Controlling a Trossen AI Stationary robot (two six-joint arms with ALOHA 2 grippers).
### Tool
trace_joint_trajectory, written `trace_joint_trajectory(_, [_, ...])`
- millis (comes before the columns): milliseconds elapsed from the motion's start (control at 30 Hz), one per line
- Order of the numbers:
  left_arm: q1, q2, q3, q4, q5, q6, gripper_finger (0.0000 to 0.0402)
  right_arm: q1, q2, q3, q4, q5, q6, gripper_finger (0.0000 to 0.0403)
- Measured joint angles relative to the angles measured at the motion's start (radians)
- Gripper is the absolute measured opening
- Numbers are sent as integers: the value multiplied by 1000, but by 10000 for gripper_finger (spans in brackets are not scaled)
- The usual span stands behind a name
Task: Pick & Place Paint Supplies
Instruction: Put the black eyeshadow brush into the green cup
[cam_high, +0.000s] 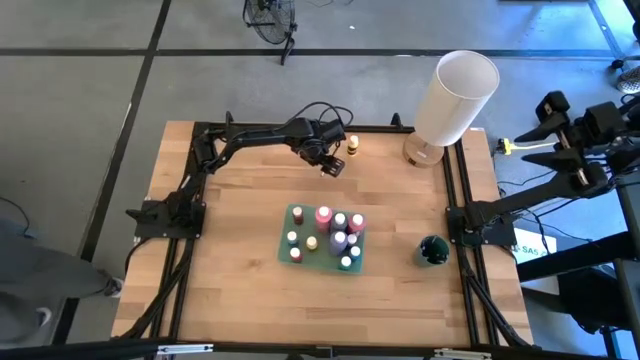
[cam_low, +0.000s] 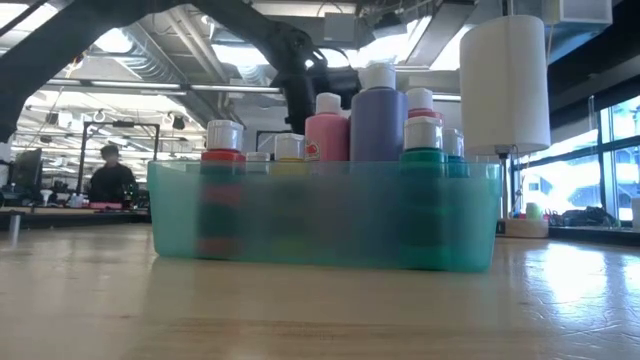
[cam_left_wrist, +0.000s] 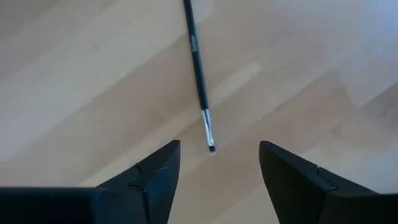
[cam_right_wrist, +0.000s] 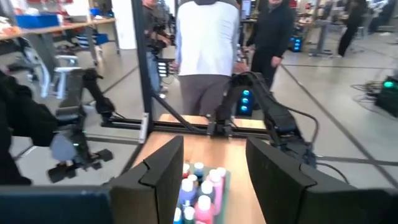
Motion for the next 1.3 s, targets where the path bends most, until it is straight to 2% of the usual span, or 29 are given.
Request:
trace_joint_trajectory(233, [-13, 12, 0, 5, 13, 7, 199, 0, 0, 0, -24, 87, -31, 178])
trace_joint_trajectory(400, [-29, 12, 0, 8, -75, 35, 185, 0, 0, 0, -24, 91, -59, 178])
trace_joint_trajectory(500, [-33, 12, 0, 13, -91, 42, 180, 0, 0, 0, -24, 95, -74, 178])
trace_joint_trajectory(800, [-40, 21, 0, 69, -82, 100, 177, 0, 0, 0, -24, 110, -82, 178])
trace_joint_trajectory(1033, [-33, 79, 0, 66, 28, 39, 181, 0, 0, 0, -47, 109, -75, 178])
trace_joint_trajectory(1133, [-32, 87, 0, 65, 27, 31, 178, 0, 0, 0, -46, 109, -75, 178])
trace_joint_trajectory(1300, [-34, 86, 0, 69, -32, 33, 173, 0, 0, 0, -46, 108, -73, 178])
